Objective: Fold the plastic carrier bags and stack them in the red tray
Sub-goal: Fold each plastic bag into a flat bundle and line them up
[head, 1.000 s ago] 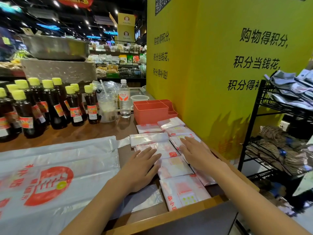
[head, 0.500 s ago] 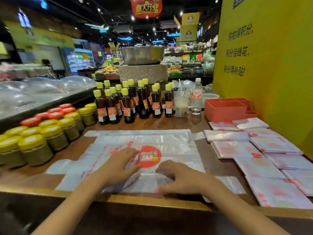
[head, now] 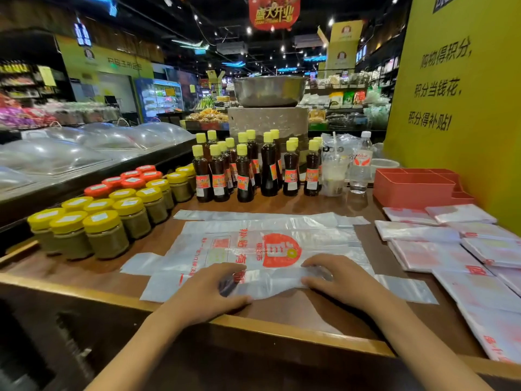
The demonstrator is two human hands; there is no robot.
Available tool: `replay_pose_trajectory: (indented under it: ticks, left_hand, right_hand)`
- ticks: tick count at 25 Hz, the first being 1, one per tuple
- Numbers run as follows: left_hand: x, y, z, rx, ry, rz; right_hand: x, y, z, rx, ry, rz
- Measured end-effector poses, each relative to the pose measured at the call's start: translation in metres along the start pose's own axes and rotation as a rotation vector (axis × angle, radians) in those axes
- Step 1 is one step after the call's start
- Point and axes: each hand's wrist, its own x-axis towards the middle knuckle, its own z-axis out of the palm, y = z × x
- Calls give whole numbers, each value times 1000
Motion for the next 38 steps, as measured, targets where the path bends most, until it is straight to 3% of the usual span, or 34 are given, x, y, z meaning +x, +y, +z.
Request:
replay_pose_trajectory:
  ticks: [5,10,15,22,28,38]
  left_hand:
    - [-2,2,0,-9,-14,-28]
    - [-3,-3,3,15,78,-16]
    - [-2,-7,7,49,101,-49]
    - [1,-10,4,79,63,-19]
    - [-1,-7,-22,239,-32,94]
    - [20,15,-64,326,-26,91]
  right_hand:
    - [1,-5,3,-106,66,-66]
    - [-4,-11,-1,-125,111,-35]
    - [-19,-21,-3,-206,-27,-109]
    - [-14,-13,1,-320,-87,-158]
    - [-26,-5,-9,-239,-117,-115]
    - [6,-23,-76,-113,-230,-31]
